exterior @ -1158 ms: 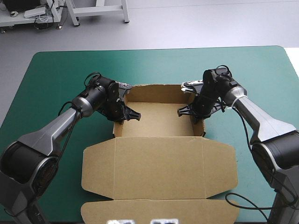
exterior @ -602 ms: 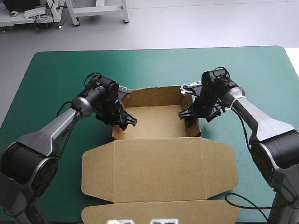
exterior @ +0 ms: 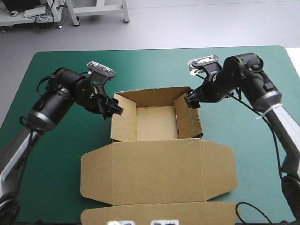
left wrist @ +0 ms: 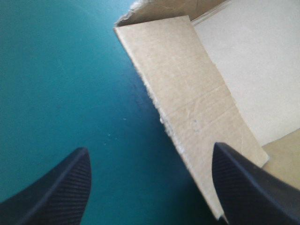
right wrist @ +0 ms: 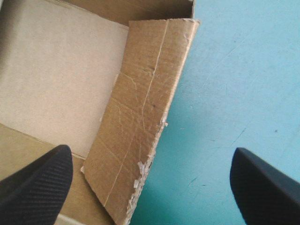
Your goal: Fold the box
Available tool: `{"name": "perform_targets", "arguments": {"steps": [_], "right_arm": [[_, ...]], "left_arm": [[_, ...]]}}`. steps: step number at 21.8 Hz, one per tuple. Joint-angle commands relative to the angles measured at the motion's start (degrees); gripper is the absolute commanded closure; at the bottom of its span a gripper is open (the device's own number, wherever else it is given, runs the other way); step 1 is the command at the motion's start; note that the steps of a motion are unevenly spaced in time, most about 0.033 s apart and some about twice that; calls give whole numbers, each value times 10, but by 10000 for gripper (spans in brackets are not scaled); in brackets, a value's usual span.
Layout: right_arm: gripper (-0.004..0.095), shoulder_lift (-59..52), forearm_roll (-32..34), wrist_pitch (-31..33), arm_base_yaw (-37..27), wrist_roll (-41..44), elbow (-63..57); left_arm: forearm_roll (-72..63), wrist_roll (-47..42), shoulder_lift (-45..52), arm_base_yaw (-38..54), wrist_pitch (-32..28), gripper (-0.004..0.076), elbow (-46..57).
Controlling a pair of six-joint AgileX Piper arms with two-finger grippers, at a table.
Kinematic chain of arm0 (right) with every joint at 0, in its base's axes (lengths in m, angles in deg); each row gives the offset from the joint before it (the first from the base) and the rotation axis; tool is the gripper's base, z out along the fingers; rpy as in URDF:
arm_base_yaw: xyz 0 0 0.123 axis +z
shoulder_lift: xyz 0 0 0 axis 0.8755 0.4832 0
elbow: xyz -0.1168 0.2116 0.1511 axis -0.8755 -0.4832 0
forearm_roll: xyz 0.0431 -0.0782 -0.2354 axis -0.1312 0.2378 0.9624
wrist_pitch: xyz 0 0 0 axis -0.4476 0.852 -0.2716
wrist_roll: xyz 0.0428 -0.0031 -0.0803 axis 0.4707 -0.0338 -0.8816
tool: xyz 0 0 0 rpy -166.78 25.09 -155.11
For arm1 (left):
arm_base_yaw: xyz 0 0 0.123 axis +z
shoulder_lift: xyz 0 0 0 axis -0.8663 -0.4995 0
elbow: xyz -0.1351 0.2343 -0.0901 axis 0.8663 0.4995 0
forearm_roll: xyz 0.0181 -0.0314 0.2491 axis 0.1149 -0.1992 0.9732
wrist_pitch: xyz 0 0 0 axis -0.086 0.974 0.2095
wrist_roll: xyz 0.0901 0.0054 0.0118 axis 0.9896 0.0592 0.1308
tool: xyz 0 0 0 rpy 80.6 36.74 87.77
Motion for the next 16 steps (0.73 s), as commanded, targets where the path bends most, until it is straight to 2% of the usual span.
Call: {"name": "perform_targets", "arguments": {"steps": [1,2,4,5,6,7,13,16], "right_arm": [[70,-64,-7,8,2,-14,20],[70,-73,-7,8,2,-18,20],[70,-89,-7,8,2,-20,20],[70,-91,-5,8,2,-20,20],[70,-91,-3,8,2,-20,20],[70,-90,-3,8,2,-20,18],[70,-46,-3,6,2,-20,8],[70,3,-10,-1,2,-20,8]], "left_arm": [[11,6,73,-5,46,223,-20],[2,14,90,-5,47,253,-15],[-26,47,153,-5,46,433,15],[-23,50,192,-5,46,605,43],[-21,50,207,-5,46,686,55],[-18,52,244,-5,46,728,91],[-22,32,373,-5,46,732,263],[-22,10,437,-5,22,732,357]]}}
